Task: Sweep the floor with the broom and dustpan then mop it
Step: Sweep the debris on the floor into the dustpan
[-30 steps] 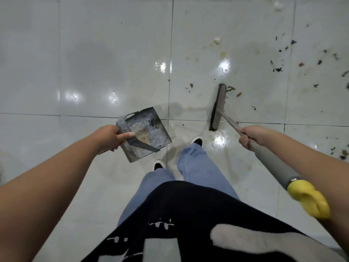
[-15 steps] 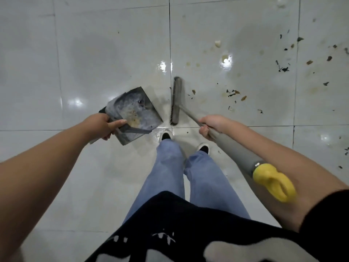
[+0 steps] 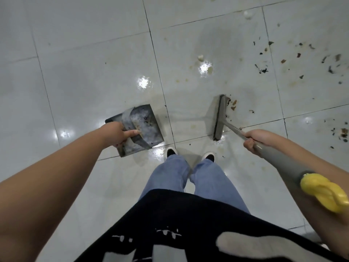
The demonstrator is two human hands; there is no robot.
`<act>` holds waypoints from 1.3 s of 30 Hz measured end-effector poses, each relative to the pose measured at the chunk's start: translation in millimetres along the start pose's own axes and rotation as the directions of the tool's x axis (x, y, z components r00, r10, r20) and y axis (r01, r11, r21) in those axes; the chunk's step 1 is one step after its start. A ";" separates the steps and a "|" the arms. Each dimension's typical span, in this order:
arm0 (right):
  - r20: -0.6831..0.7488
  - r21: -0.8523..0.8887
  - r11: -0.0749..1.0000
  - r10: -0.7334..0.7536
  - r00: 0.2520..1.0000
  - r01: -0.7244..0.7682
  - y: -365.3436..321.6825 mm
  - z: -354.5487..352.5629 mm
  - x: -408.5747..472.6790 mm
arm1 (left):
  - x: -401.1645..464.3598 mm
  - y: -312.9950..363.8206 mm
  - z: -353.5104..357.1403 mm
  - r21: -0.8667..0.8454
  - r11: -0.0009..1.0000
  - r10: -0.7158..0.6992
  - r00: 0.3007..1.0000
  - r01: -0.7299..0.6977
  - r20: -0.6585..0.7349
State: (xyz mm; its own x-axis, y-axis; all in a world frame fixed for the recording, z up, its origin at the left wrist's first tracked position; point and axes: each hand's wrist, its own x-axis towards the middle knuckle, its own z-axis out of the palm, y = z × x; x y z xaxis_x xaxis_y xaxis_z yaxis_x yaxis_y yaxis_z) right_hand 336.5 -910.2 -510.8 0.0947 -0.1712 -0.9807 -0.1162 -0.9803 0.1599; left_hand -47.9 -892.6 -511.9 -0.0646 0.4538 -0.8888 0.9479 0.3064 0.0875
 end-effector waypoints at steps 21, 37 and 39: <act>0.372 0.144 0.983 -0.160 0.914 0.113 -209.7 124.4 -1.4 | 69.9 64.7 -132.1 -0.143 0.981 -0.128 0.991 0.131 0.028; 0.181 0.452 0.888 -0.002 0.983 -0.082 -209.2 -25.3 -25.2 | 144.5 185.8 -276.9 -0.077 0.997 0.005 0.994 -0.013 -0.105; 0.173 0.458 0.888 -0.038 0.984 -0.047 -213.2 -14.5 -36.7 | 153.9 199.8 -292.2 -0.024 0.999 0.033 0.993 -0.036 -0.117</act>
State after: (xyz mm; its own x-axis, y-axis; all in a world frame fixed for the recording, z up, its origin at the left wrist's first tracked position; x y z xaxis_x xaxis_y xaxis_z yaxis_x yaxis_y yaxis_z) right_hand 372.2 -696.4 -507.2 -0.0734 -0.1145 -0.9907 -0.5604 -0.8170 0.1359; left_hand 40.4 -517.1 -499.7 -0.0692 0.5581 -0.8269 0.9417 0.3100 0.1305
